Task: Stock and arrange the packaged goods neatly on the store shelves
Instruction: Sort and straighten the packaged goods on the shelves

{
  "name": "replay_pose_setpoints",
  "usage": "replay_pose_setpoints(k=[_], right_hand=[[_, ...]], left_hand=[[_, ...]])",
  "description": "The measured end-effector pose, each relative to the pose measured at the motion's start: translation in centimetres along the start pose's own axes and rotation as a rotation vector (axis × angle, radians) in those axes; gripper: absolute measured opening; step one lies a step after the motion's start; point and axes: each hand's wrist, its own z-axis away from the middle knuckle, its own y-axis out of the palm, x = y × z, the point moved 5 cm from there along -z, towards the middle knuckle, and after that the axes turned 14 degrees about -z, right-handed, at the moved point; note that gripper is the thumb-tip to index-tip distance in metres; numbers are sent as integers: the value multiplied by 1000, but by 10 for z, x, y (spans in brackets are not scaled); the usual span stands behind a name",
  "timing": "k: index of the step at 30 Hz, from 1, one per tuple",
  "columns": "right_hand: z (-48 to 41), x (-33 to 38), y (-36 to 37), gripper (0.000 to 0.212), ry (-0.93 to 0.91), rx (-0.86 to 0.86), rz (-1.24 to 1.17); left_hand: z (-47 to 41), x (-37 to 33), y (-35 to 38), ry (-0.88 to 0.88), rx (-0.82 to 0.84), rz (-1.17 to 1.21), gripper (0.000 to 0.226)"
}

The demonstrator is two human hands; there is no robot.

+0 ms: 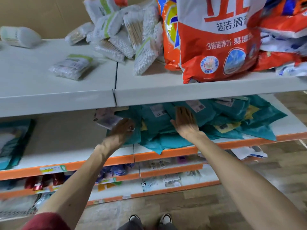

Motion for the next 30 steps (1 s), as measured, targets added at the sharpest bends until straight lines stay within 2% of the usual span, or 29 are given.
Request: replay_pose_setpoints(k=[1, 4, 8, 11, 13, 16, 19, 22, 25, 27, 29, 30], right_hand=[[-2, 0, 1, 48, 3, 4, -13], [-7, -1, 3, 50, 41, 5, -39], [-11, -2, 13, 51, 130, 39, -15], [-14, -2, 24, 56, 226, 64, 19], [-14, -2, 28, 50, 262, 74, 77], [-12, 1, 27, 31, 225, 15, 232], [-4, 0, 29, 37, 234, 24, 401], [4, 0, 32, 42, 273, 28, 468], [12, 15, 30, 25, 237, -45, 442], [13, 39, 24, 13, 138, -132, 323], [8, 63, 15, 19, 136, -148, 167], [5, 75, 5, 23, 122, -157, 122]], left_hand=[[4, 1, 0, 8, -32, 23, 8], [24, 18, 9, -206, 1, 146, 21], [56, 42, 25, -370, -7, 231, 21], [77, 50, 26, -471, -105, 168, 45], [86, 52, 23, -558, -168, 92, 57], [94, 75, 39, -698, -88, 42, 62], [93, 87, 54, -776, 25, 248, 70], [90, 88, 38, -1026, -107, 374, 87], [92, 103, 51, -1300, -62, 490, 99], [94, 113, 60, -1393, -38, 602, 88], [94, 110, 52, -1368, -83, 668, 54], [94, 112, 52, -1359, -93, 673, 47]])
